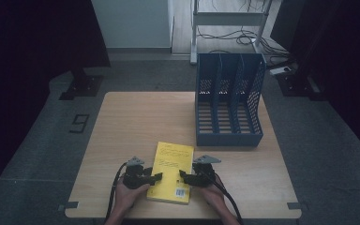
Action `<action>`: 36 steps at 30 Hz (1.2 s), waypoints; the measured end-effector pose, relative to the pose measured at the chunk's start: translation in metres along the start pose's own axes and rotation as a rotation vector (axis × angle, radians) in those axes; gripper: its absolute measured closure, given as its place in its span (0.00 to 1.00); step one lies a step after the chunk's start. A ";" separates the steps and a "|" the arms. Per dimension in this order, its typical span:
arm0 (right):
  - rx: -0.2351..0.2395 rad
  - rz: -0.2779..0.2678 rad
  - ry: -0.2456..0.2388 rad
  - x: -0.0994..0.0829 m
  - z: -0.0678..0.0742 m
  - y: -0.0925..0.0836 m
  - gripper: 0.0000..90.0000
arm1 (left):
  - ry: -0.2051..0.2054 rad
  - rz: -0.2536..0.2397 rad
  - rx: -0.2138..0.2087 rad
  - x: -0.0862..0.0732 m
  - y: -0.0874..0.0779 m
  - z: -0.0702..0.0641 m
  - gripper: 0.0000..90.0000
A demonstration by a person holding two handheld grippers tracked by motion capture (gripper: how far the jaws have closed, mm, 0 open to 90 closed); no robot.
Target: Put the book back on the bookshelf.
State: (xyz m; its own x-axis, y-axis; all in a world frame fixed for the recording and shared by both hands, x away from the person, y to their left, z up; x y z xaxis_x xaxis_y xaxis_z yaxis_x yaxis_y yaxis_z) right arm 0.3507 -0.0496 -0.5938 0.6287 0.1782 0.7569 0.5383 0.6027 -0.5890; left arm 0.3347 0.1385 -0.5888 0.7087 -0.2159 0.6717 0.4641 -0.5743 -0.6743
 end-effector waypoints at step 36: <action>-0.005 0.015 0.002 -0.005 0.000 -0.006 0.31 | -0.053 -0.014 -0.026 0.005 0.005 -0.002 0.36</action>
State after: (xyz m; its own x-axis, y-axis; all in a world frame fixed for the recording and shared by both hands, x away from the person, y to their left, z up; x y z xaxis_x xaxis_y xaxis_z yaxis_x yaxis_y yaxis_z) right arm 0.3444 -0.0544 -0.5937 0.6380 0.1856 0.7474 0.5314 0.5963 -0.6017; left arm 0.3393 0.1327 -0.5884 0.7296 -0.1657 0.6634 0.4609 -0.5975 -0.6562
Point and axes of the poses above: each handheld gripper's, and its own axes: y roughly forward along the jaws, x roughly out of its top, z roughly to its left, the point moved 7 cm from there along y, roughly forward along the jaws, and after that the axes turned 3 degrees about x, right-handed, at the moved point
